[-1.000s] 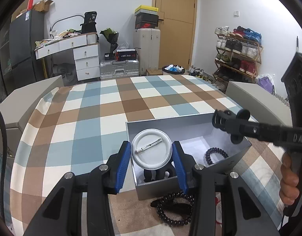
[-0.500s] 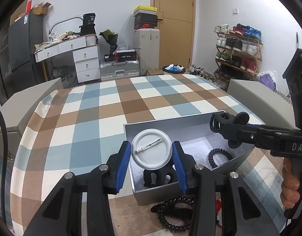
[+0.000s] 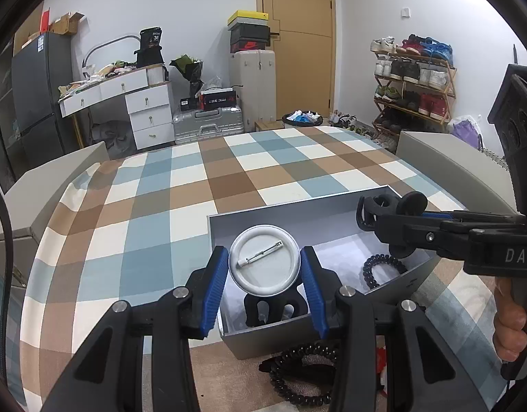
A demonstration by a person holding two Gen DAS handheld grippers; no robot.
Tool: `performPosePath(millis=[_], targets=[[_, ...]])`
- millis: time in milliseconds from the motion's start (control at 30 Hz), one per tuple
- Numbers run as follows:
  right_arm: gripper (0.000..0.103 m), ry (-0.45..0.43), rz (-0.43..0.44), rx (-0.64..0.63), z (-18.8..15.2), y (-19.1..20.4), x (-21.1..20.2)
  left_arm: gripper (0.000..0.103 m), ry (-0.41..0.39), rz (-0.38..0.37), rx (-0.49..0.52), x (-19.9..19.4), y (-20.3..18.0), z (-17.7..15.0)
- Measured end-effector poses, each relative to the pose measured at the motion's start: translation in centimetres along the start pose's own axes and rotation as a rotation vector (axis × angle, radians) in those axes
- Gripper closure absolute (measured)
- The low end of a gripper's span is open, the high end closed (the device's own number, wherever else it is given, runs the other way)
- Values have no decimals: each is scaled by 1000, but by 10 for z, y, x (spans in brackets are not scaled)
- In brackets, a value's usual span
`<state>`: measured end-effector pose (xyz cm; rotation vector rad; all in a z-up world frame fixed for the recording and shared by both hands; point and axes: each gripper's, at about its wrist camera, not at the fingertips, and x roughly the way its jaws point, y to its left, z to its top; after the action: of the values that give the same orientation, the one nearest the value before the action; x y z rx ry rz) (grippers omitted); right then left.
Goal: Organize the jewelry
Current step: 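Carry the claw clip and white badge over the grey box and lower them inside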
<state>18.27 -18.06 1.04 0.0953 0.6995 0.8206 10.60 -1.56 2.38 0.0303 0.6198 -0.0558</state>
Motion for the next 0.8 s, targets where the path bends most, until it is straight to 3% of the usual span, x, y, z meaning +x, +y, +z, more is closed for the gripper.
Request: performPosePath(millis=[467,800], targets=[[58,2,-22,-12,0,0,-1,66,15,10,26,2,-4,-2],[59,10,7,-1,5,-8,3,66,54,-32,15,1,-6,-3]])
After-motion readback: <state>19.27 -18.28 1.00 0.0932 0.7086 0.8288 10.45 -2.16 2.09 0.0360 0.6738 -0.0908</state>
